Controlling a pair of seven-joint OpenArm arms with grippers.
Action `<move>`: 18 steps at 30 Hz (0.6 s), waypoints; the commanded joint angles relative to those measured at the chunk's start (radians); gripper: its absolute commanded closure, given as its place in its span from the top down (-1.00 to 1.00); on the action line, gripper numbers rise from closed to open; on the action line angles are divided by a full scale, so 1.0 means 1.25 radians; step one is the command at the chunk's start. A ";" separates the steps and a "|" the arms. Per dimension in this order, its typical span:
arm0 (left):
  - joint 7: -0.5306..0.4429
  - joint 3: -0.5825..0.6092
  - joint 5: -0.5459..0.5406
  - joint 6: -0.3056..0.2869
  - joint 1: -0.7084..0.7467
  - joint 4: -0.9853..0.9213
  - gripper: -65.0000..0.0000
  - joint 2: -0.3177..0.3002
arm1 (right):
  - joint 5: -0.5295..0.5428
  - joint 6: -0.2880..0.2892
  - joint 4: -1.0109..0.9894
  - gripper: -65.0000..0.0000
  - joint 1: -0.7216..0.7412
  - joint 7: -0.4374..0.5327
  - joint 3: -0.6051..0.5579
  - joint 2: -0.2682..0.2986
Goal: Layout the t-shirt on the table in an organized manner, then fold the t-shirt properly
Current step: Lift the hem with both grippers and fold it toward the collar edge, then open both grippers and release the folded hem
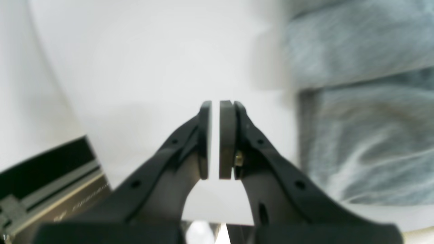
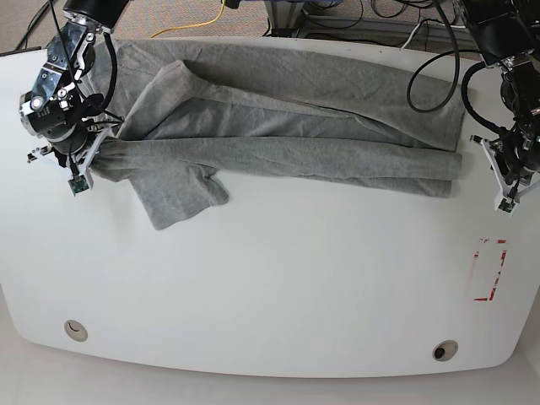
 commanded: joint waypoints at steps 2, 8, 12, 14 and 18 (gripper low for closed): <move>0.004 -0.002 -0.002 -0.001 -0.011 0.016 -0.93 -0.013 | 0.005 -0.001 0.015 -1.00 -0.002 -0.010 0.006 0.011; 0.018 -0.002 -0.002 -0.001 -0.011 0.015 -0.93 -0.015 | 0.005 -0.001 0.015 -1.00 -0.029 -0.015 0.006 0.005; 0.018 -0.002 -0.002 -0.001 -0.009 0.015 -0.93 -0.015 | 0.005 -0.001 0.015 -1.00 -0.045 -0.015 0.006 -0.003; 0.018 -0.002 -0.002 -0.001 -0.006 0.015 -0.93 -0.015 | 0.001 -0.001 0.015 -1.00 -0.052 -0.015 0.006 -0.013; 0.018 -0.002 -0.002 -0.001 -0.002 0.016 -0.93 -0.015 | -0.001 -0.001 0.015 -0.94 -0.067 -0.015 0.006 -0.019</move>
